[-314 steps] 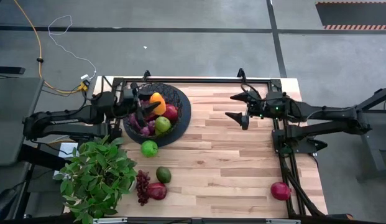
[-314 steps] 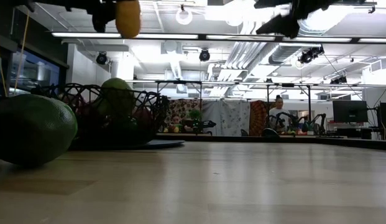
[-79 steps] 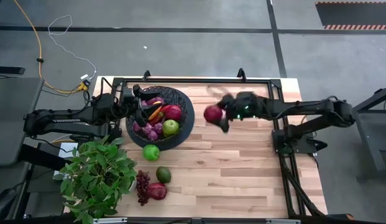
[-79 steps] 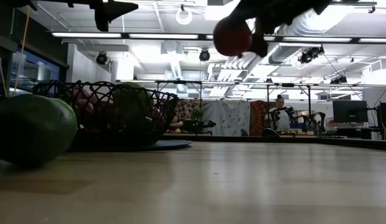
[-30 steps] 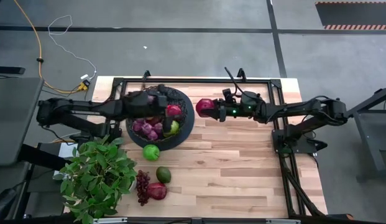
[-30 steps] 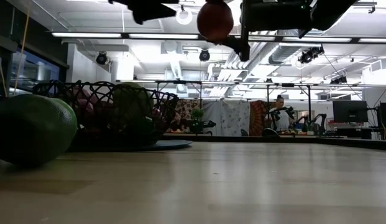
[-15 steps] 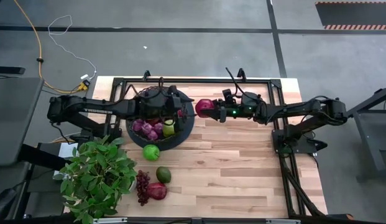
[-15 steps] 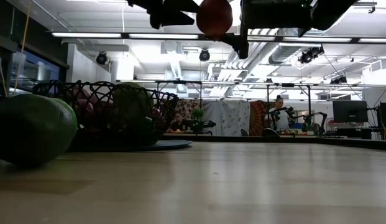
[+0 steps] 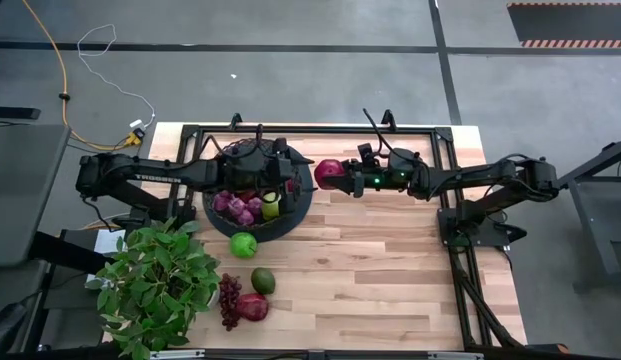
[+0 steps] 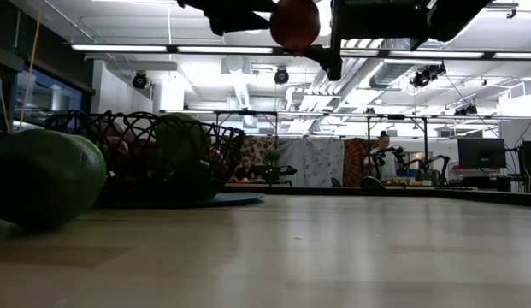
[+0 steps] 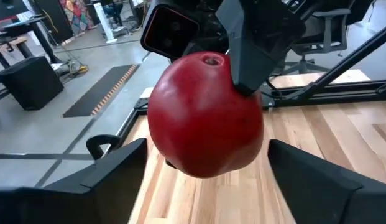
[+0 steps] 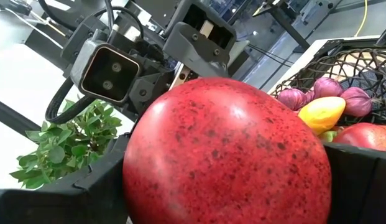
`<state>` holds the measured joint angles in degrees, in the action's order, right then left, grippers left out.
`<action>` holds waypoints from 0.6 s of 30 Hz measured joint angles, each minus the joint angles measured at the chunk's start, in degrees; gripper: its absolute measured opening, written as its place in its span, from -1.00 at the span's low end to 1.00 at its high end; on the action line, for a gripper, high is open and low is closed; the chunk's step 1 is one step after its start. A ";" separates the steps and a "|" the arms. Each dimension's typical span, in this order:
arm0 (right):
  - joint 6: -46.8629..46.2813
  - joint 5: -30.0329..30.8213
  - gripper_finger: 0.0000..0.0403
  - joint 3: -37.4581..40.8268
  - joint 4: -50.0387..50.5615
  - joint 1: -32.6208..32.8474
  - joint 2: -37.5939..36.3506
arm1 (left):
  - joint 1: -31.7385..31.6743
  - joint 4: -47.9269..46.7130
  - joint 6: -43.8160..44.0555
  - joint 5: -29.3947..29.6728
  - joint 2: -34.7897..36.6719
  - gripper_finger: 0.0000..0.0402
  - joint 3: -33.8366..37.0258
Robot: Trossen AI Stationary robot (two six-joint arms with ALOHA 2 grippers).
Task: Build produce basket
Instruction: Put the pomegranate into the wire basket
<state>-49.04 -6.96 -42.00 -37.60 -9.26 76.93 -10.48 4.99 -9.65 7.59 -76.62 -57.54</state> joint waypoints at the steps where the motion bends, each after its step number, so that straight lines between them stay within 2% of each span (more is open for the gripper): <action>1: 0.00 0.00 0.76 0.00 0.00 0.00 0.00 | 0.00 -0.02 0.00 0.18 0.00 0.66 0.00; 6: 0.00 0.00 0.76 0.00 0.00 0.00 0.00 | 0.00 -0.02 -0.26 1.64 0.00 0.96 0.00; 18: 0.00 1.03 0.76 0.00 0.00 0.00 0.00 | 0.59 3.89 2.83 4.03 0.00 0.98 0.00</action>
<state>-49.04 -5.93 -42.00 -37.60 -9.26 76.93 -9.89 8.88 -6.82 11.62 -76.62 -57.54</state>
